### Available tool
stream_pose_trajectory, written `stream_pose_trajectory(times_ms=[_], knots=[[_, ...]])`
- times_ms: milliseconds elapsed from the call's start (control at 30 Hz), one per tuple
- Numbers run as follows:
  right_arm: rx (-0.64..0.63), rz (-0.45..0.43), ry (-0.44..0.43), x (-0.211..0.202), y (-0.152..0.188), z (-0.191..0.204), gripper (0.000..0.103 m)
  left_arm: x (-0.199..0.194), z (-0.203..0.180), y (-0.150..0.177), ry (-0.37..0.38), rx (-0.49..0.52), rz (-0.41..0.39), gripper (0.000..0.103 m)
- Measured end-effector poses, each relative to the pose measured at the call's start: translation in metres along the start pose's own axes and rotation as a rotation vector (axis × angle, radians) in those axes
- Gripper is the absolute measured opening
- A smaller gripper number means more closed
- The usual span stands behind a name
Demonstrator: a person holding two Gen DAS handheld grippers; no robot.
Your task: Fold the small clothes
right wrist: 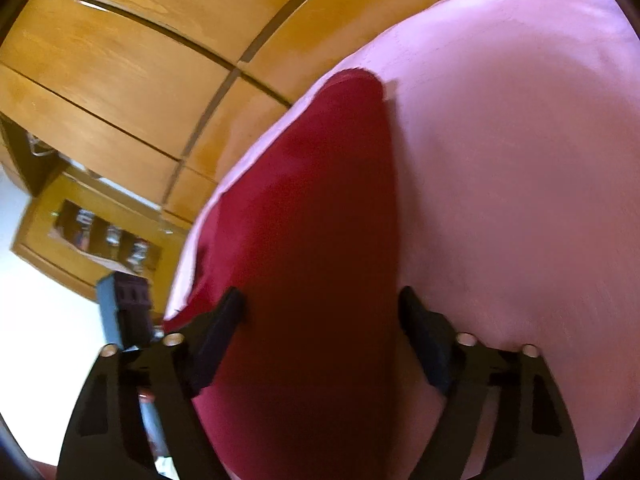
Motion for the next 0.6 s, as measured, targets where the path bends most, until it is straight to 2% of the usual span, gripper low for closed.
stream_pose_trajectory(times_ms=[33, 67, 167, 267, 467, 600], knots=[[0.011, 0.001, -0.009, 0.002, -0.002, -0.001, 0.073, -0.001, -0.001, 0.002, 0.007, 0.013, 0.002, 0.095], [0.017, 0.001, -0.009, 0.004, -0.004, -0.002, 0.072, -0.001, -0.003, 0.003, 0.015, 0.028, 0.003, 0.085], [0.006, -0.007, 0.029, 0.006, -0.003, 0.000, 0.067, -0.002, -0.010, 0.006, 0.032, 0.054, -0.008, 0.065], [-0.001, -0.032, 0.036, 0.003, -0.002, 0.003, 0.059, -0.008, -0.015, 0.008, 0.038, 0.073, -0.032, 0.052], [-0.034, -0.075, 0.049, -0.009, 0.006, 0.017, 0.050, -0.019, -0.034, 0.013, -0.018, 0.138, -0.090, 0.041], [-0.110, -0.110, 0.097, -0.025, 0.011, 0.035, 0.050, -0.020, -0.051, 0.016, 0.010, 0.161, -0.109, 0.039]])
Point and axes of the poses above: each gripper's, at about its wrist camera, not at the fingertips, and x roughly the way its jaws point, z to its left, y to its underside, the point moved 8 cm from there along x, roughly the way its jaws point, and after that the axes turned 15 degrees about z, right-handed, at the moved point
